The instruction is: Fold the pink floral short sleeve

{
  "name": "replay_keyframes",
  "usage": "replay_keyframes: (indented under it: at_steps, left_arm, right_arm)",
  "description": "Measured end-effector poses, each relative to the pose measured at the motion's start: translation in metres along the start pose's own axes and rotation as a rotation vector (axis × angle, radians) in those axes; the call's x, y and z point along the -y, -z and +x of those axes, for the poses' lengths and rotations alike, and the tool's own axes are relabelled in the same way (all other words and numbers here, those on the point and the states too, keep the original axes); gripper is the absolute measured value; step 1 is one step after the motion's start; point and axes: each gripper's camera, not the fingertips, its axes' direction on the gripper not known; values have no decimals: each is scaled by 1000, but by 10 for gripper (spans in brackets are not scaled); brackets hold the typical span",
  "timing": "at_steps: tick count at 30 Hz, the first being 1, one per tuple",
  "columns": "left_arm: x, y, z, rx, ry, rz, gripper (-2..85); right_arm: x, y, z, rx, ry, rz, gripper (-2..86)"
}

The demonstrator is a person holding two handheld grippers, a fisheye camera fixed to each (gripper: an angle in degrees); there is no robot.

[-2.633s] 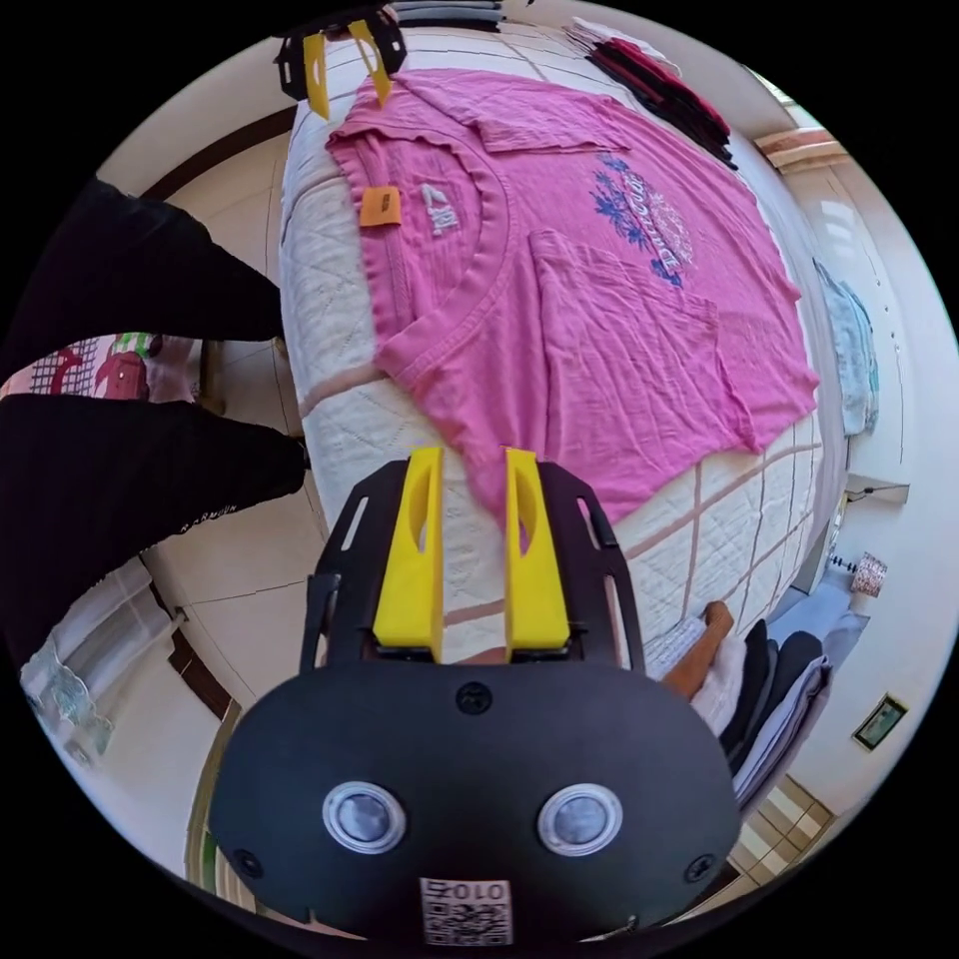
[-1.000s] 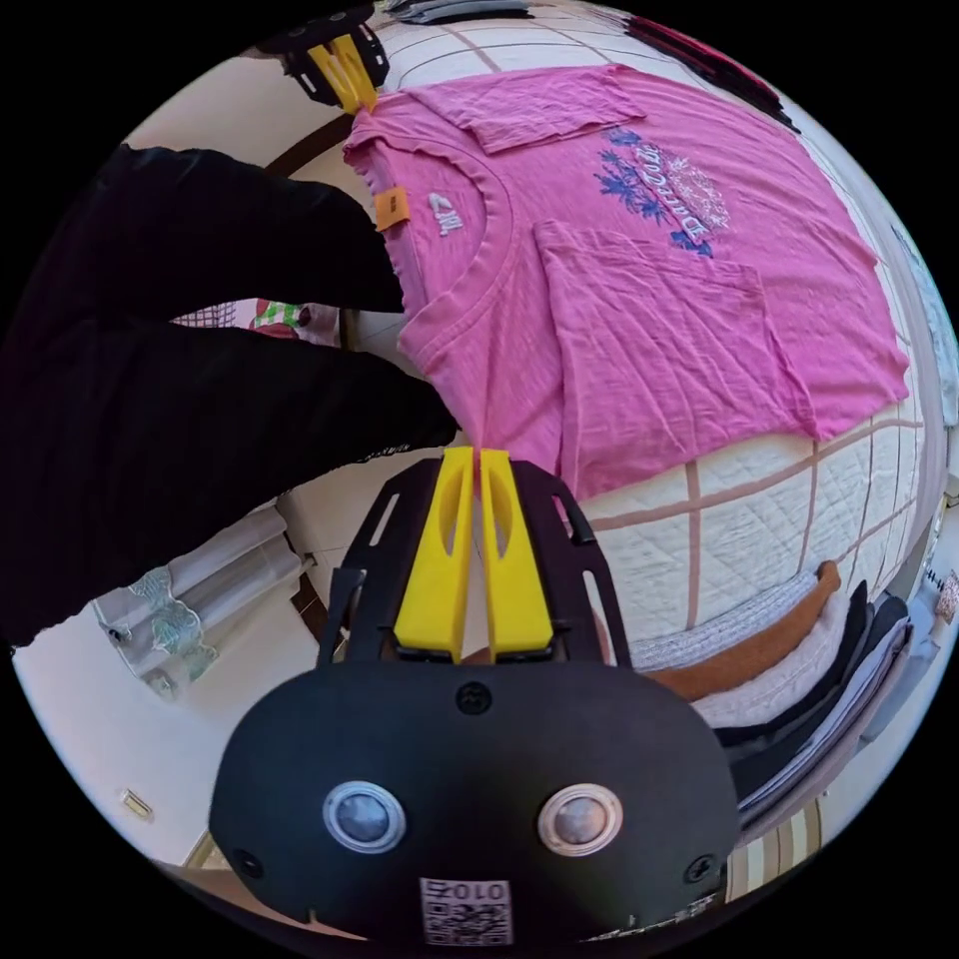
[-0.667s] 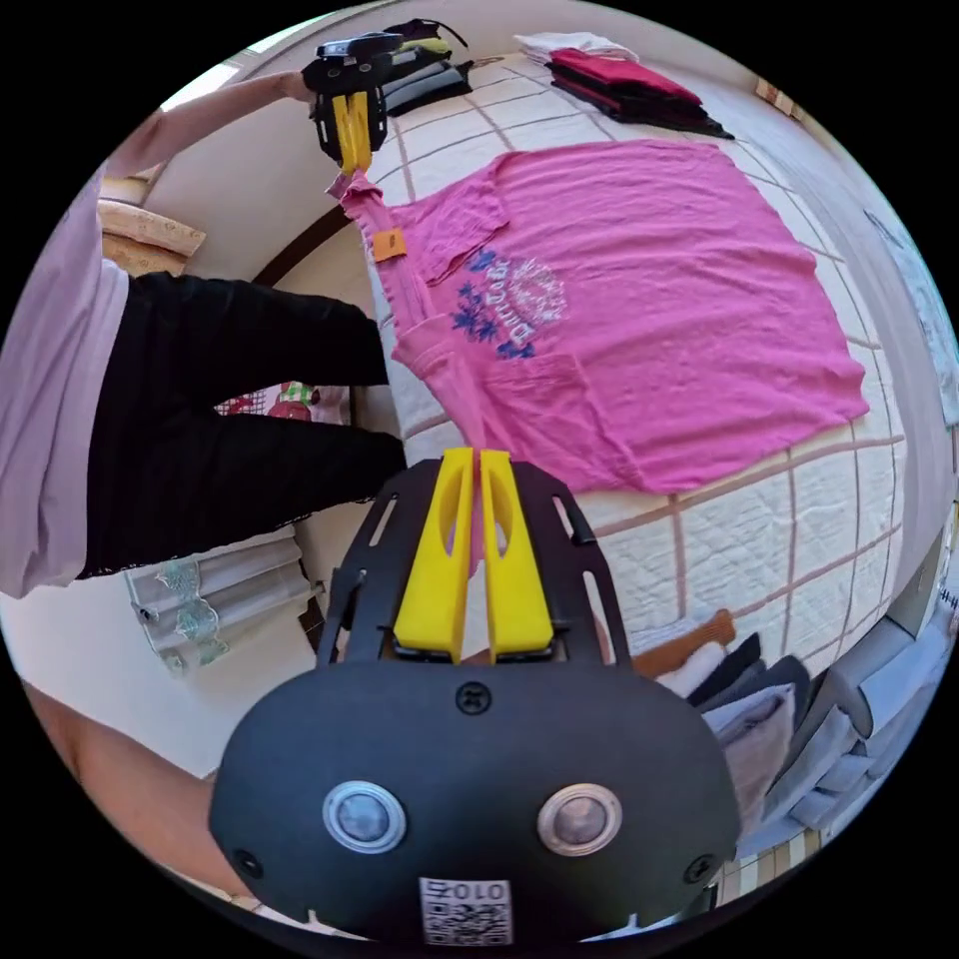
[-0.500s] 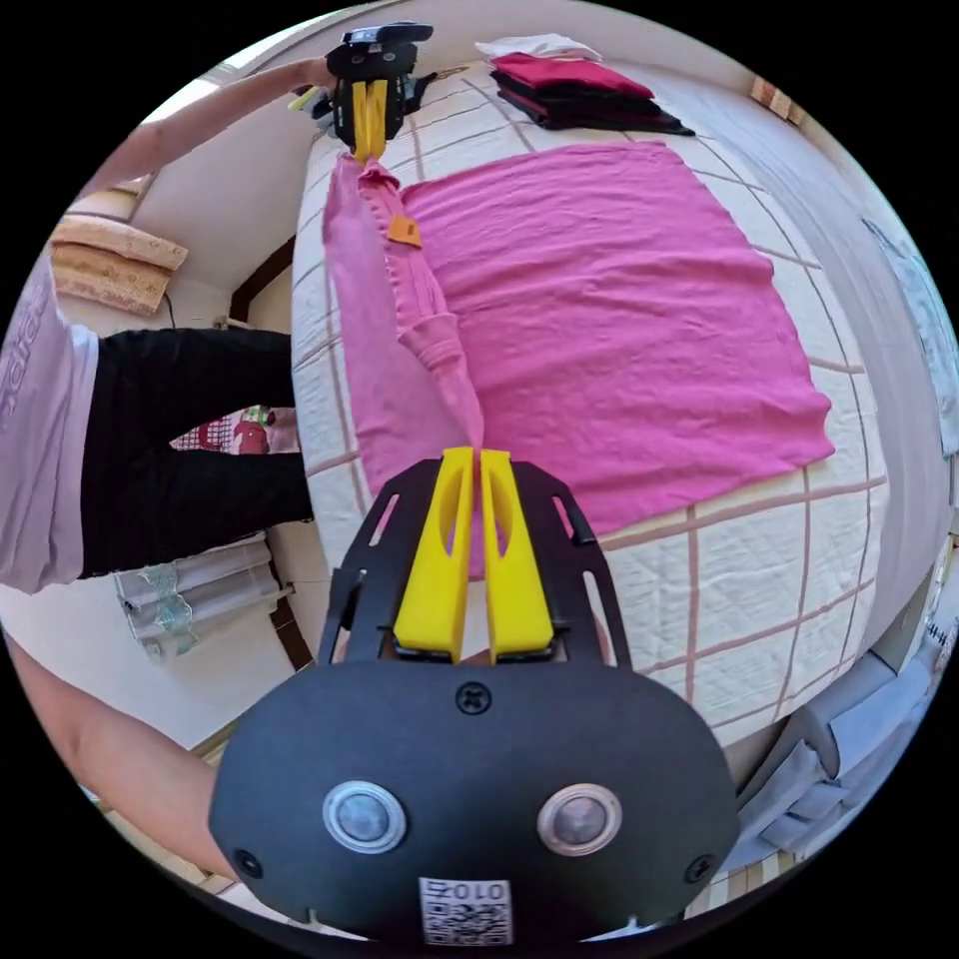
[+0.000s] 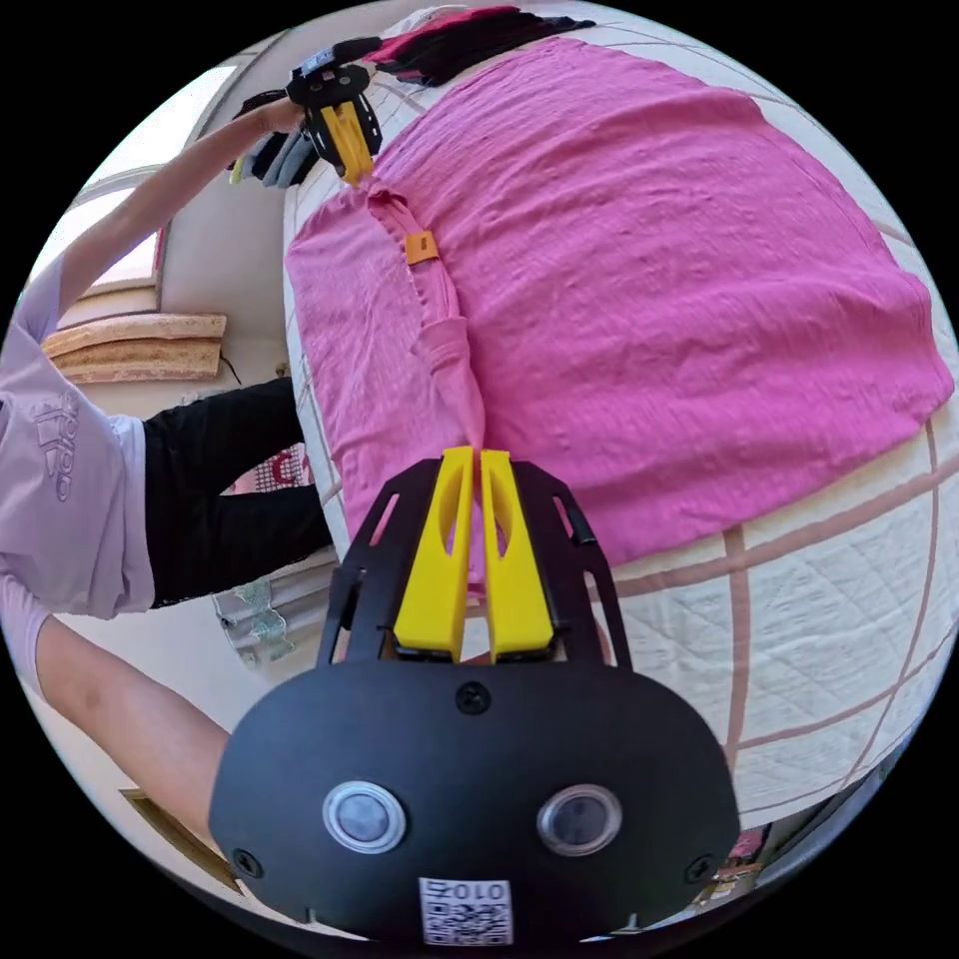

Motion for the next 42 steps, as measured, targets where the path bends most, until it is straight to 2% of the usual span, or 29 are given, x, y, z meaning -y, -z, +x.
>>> replay_keyframes:
  at_steps: [2,4,9,11,15,17,18,20,22,26,29,34,39,42]
  left_arm:
    - [-3,3,-6,-32,-7,9,0]
    - [-8,6,-22,-6,33,17,2]
    - [-41,26,-39,3,129,198,14]
    - [-58,34,-30,39,131,262,21]
    - [-90,59,8,287,151,408,32]
    - [-90,61,18,278,109,455,34]
    - [-83,56,16,213,90,441,37]
    - [-70,41,5,153,129,370,46]
    - [-75,31,7,260,258,351,59]
    - [-135,46,75,448,375,550,78]
    - [-207,25,140,534,498,612,89]
    - [-314,-50,194,419,612,553,92]
    - [-340,-54,194,307,596,627,87]
    - [-326,-50,185,219,515,628,75]
  right_arm:
    - [-21,12,18,80,-54,100,34]
    - [-30,11,33,69,-123,134,34]
    - [-39,5,27,-227,-221,185,25]
    - [-48,12,8,-302,-189,282,27]
    - [-39,7,-26,-310,-30,315,23]
    - [-23,-9,-31,-226,28,275,25]
    - [-18,-15,-29,-224,20,259,26]
    - [-9,-37,-11,-296,-88,182,34]
    - [-19,-29,-6,-265,-152,251,41]
    - [-96,-3,-49,-364,-357,533,65]
    - [-155,-33,-87,-339,-462,486,86]
    - [-214,-99,-124,-230,-525,369,89]
    - [-227,-106,-112,-77,-576,477,80]
    - [-216,-115,-108,-26,-521,433,59]
